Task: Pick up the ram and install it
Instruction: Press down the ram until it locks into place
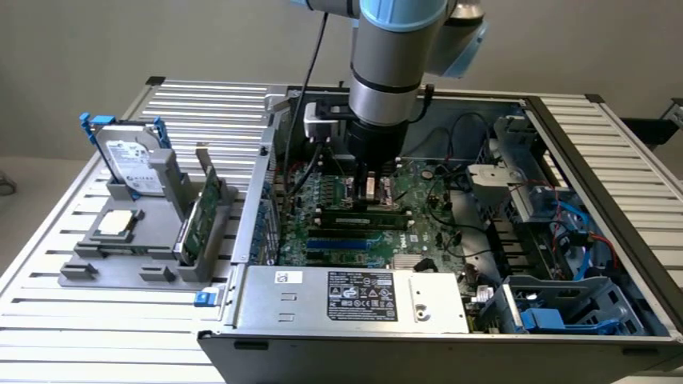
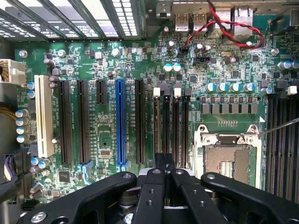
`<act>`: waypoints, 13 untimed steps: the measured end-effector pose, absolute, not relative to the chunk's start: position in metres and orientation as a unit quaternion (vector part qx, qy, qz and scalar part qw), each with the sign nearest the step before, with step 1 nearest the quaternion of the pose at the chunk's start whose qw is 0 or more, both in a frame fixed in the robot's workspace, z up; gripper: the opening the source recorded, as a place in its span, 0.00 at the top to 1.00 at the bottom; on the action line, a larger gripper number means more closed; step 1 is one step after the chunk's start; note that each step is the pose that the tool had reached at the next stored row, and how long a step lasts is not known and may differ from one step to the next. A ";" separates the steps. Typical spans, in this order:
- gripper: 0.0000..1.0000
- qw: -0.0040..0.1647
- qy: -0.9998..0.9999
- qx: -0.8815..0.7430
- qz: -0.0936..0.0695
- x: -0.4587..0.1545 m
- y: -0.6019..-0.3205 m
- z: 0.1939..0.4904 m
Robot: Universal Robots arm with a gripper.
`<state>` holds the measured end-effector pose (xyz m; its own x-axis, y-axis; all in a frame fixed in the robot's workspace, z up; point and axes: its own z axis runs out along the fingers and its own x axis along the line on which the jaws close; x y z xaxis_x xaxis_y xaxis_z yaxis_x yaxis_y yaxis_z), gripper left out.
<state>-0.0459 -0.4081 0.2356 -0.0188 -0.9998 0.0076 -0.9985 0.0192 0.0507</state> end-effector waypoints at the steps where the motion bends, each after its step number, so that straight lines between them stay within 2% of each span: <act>1: 0.89 0.020 -0.714 0.700 -0.015 -0.046 -0.408 0.235; 13: 0.89 0.021 -0.714 0.700 -0.015 -0.046 -0.408 0.229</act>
